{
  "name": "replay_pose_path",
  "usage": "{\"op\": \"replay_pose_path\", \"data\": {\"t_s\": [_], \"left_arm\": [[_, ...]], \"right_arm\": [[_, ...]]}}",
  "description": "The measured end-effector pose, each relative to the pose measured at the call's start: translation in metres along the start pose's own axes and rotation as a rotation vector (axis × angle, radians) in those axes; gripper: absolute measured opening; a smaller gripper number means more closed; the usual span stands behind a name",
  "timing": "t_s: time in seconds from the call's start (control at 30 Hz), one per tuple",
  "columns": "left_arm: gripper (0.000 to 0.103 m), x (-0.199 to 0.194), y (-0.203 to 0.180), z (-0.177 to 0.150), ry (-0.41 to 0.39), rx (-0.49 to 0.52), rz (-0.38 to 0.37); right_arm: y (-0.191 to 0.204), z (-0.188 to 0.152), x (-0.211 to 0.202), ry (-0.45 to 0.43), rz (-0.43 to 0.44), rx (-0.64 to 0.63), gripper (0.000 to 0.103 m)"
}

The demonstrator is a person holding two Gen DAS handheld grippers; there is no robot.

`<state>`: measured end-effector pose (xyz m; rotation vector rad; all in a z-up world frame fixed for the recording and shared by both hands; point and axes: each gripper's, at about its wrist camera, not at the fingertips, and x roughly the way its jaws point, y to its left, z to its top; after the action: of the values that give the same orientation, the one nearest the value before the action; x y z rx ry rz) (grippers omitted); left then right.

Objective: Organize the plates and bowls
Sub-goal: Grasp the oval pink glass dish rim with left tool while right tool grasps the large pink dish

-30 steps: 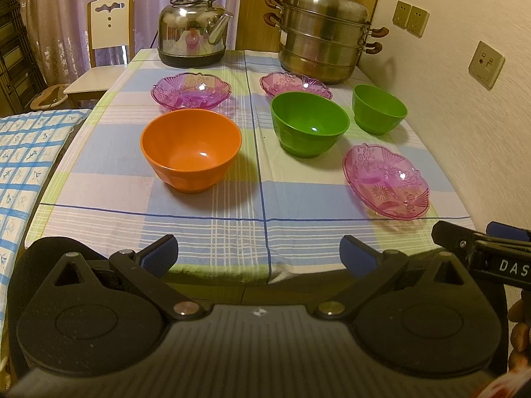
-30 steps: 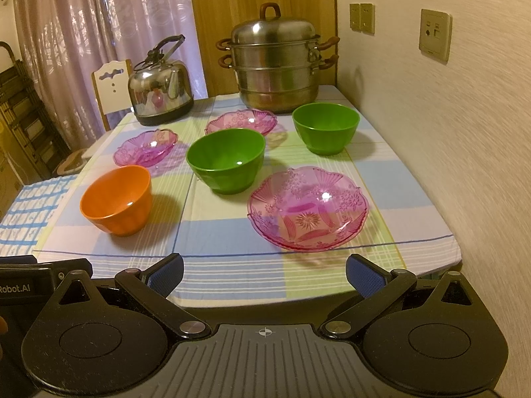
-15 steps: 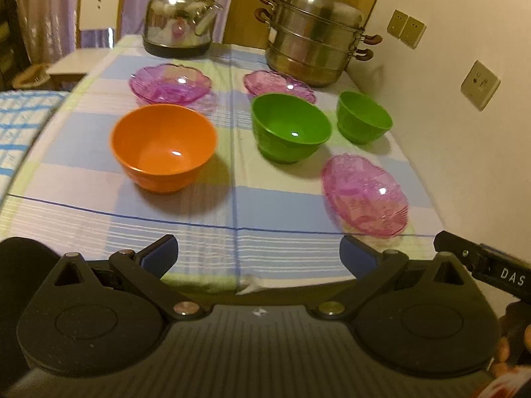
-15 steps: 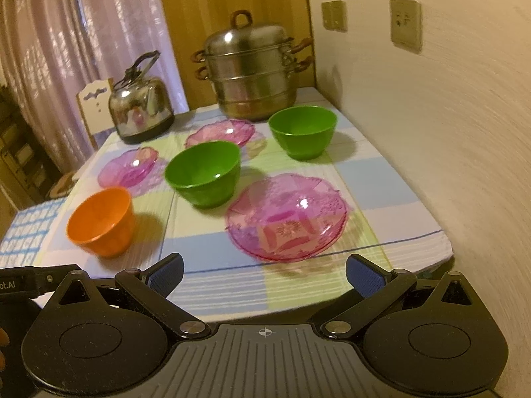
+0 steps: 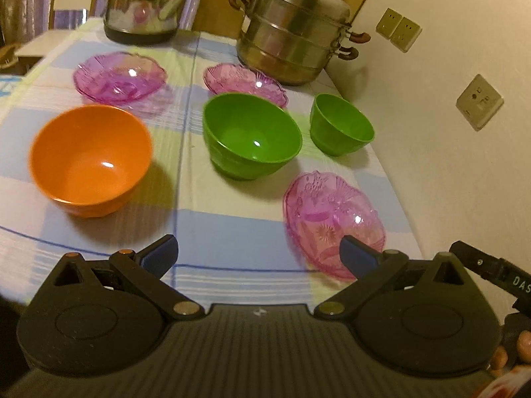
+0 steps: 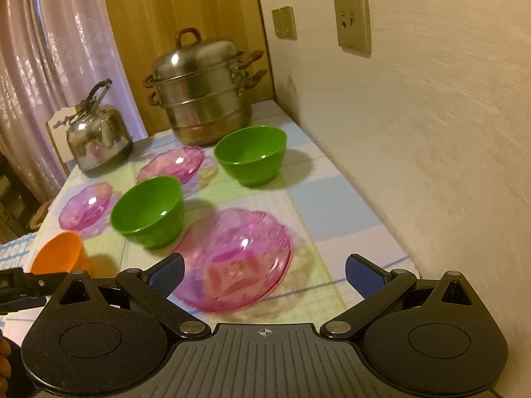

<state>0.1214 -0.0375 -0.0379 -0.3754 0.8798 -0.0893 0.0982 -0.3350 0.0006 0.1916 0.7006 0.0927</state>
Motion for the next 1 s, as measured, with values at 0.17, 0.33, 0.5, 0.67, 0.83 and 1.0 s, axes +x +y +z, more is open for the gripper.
{"op": "replay_pose_path", "data": {"t_s": [0.17, 0.33, 0.5, 0.67, 0.83, 1.0], "left_arm": [[0.098, 0.04, -0.007, 0.007, 0.031, 0.004, 0.013], [0.091, 0.071, -0.011, 0.01, 0.061, 0.029, 0.011], [0.087, 0.098, -0.014, 0.012, 0.079, 0.041, -0.016], [0.074, 0.12, -0.017, 0.013, 0.098, 0.065, -0.023], [0.054, 0.136, -0.02, 0.011, 0.113, 0.068, -0.035], [0.033, 0.145, -0.024, 0.011, 0.121, 0.075, -0.058]], "right_arm": [[-0.019, 0.018, 0.03, 0.056, 0.041, 0.018, 0.103], [-0.029, 0.025, 0.063, 0.083, 0.077, -0.041, 0.097], [-0.038, 0.019, 0.101, 0.137, 0.081, -0.07, 0.081], [-0.046, 0.013, 0.125, 0.179, 0.076, -0.067, 0.065], [-0.049, 0.01, 0.139, 0.199, 0.087, -0.048, 0.054], [-0.053, 0.008, 0.15, 0.22, 0.088, -0.034, 0.041]]}}
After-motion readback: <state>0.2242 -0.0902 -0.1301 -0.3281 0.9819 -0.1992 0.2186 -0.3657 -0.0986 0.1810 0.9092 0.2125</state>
